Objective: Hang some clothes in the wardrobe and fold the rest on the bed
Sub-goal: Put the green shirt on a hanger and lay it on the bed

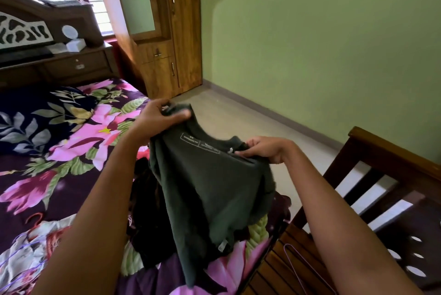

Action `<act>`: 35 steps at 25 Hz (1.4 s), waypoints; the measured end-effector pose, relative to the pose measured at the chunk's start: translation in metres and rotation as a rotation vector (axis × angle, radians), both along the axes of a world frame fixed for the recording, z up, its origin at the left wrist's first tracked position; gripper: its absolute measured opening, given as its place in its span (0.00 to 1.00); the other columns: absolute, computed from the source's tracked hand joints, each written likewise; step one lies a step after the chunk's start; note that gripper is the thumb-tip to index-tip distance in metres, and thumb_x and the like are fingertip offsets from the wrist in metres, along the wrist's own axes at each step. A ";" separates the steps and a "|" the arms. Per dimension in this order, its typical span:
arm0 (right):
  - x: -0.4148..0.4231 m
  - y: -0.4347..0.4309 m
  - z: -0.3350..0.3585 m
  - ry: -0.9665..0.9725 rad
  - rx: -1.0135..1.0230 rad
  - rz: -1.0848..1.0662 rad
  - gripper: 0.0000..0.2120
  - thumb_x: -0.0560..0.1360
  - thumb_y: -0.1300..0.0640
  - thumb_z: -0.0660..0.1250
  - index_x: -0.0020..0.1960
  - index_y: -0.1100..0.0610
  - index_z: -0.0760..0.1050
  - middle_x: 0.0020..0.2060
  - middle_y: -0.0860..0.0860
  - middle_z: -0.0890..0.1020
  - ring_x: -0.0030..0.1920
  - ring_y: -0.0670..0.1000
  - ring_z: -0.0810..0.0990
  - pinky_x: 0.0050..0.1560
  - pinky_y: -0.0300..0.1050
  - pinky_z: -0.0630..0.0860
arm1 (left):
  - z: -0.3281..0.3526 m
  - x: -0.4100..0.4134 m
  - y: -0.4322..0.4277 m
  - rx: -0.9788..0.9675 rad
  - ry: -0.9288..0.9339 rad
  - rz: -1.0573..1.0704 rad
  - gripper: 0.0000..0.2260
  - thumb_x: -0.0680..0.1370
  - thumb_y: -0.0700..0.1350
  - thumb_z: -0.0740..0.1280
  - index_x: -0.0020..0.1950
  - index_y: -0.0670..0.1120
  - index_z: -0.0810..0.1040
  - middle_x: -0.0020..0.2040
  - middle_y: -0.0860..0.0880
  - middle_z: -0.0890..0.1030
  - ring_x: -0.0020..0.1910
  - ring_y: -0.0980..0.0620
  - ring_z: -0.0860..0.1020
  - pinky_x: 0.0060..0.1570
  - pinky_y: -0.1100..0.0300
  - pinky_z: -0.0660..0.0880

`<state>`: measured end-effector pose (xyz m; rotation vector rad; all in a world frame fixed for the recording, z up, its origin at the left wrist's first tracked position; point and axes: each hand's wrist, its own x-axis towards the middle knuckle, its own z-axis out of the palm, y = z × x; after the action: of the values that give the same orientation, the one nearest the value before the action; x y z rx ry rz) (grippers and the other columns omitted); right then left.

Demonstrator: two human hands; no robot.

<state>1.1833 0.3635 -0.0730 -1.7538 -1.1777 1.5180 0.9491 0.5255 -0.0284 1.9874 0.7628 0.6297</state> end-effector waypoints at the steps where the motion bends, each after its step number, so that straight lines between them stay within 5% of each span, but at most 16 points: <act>1: 0.000 -0.007 0.012 0.051 0.035 0.031 0.06 0.73 0.57 0.67 0.43 0.59 0.81 0.37 0.51 0.84 0.37 0.47 0.82 0.40 0.38 0.80 | 0.002 -0.004 0.001 0.008 0.183 -0.120 0.29 0.57 0.66 0.75 0.50 0.49 0.78 0.43 0.56 0.80 0.41 0.60 0.79 0.39 0.70 0.74; 4: 0.007 -0.005 0.033 0.230 0.260 -0.187 0.09 0.67 0.54 0.70 0.43 0.59 0.82 0.38 0.53 0.84 0.36 0.47 0.82 0.37 0.38 0.78 | 0.011 0.000 0.000 -0.084 0.328 -0.291 0.17 0.65 0.53 0.74 0.50 0.52 0.76 0.40 0.59 0.80 0.40 0.64 0.79 0.38 0.73 0.72; 7: 0.020 0.006 0.019 -0.054 0.227 -0.335 0.24 0.65 0.45 0.76 0.51 0.62 0.80 0.44 0.56 0.84 0.42 0.51 0.82 0.44 0.43 0.78 | -0.006 0.019 0.009 0.056 0.205 -0.017 0.07 0.75 0.44 0.69 0.52 0.47 0.76 0.45 0.52 0.79 0.45 0.56 0.76 0.43 0.65 0.71; 11: 0.026 -0.001 -0.041 -0.277 0.159 -0.522 0.04 0.75 0.60 0.69 0.43 0.59 0.76 0.36 0.53 0.79 0.37 0.50 0.77 0.35 0.40 0.71 | -0.082 0.041 0.002 0.123 0.282 0.135 0.12 0.79 0.40 0.63 0.61 0.38 0.75 0.56 0.38 0.78 0.57 0.41 0.76 0.56 0.53 0.70; 16: 0.029 -0.036 -0.104 -0.306 0.040 -0.632 0.08 0.76 0.61 0.67 0.39 0.54 0.72 0.34 0.52 0.80 0.32 0.49 0.77 0.28 0.38 0.69 | -0.173 0.054 -0.063 -0.059 0.359 0.120 0.10 0.80 0.41 0.62 0.57 0.37 0.76 0.53 0.37 0.79 0.54 0.41 0.76 0.42 0.61 0.64; 23: 0.020 -0.150 -0.243 -0.196 -0.237 -0.949 0.13 0.75 0.65 0.62 0.33 0.54 0.70 0.28 0.52 0.76 0.20 0.44 0.72 0.19 0.32 0.62 | -0.251 0.085 -0.146 -0.124 0.315 0.184 0.13 0.80 0.44 0.62 0.55 0.34 0.76 0.51 0.35 0.79 0.53 0.40 0.76 0.43 0.57 0.63; 26: 0.013 -0.202 -0.303 -0.199 -0.384 -1.104 0.10 0.72 0.64 0.61 0.33 0.55 0.73 0.32 0.55 0.81 0.28 0.51 0.77 0.24 0.37 0.69 | -0.279 0.101 -0.174 -0.160 0.324 0.217 0.12 0.80 0.45 0.62 0.49 0.35 0.74 0.44 0.38 0.78 0.46 0.44 0.76 0.38 0.62 0.60; 28: 0.007 -0.232 -0.344 -0.245 -0.478 -1.161 0.09 0.72 0.63 0.62 0.34 0.56 0.76 0.39 0.59 0.84 0.39 0.57 0.81 0.39 0.48 0.79 | -0.300 0.108 -0.193 -0.163 0.348 0.202 0.11 0.80 0.45 0.62 0.44 0.38 0.72 0.40 0.43 0.75 0.41 0.48 0.73 0.36 0.62 0.59; 30: 0.003 -0.254 -0.370 -0.288 -0.535 -1.170 0.08 0.73 0.64 0.63 0.42 0.60 0.80 0.47 0.60 0.83 0.48 0.59 0.81 0.52 0.49 0.77 | -0.321 0.113 -0.210 -0.133 0.356 0.182 0.11 0.80 0.46 0.62 0.42 0.41 0.69 0.38 0.45 0.73 0.39 0.48 0.71 0.35 0.62 0.59; 35: 0.011 -0.284 -0.416 -0.365 -0.629 -1.227 0.12 0.77 0.62 0.63 0.60 0.63 0.75 0.60 0.61 0.78 0.60 0.60 0.76 0.56 0.46 0.72 | -0.365 0.125 -0.237 -0.068 0.404 0.147 0.11 0.80 0.43 0.63 0.40 0.43 0.66 0.38 0.38 0.73 0.38 0.45 0.69 0.37 0.60 0.59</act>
<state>1.1939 0.0799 -0.4889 -2.4628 0.4155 0.7923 1.0736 0.2889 -0.3937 2.0328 1.1653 0.2797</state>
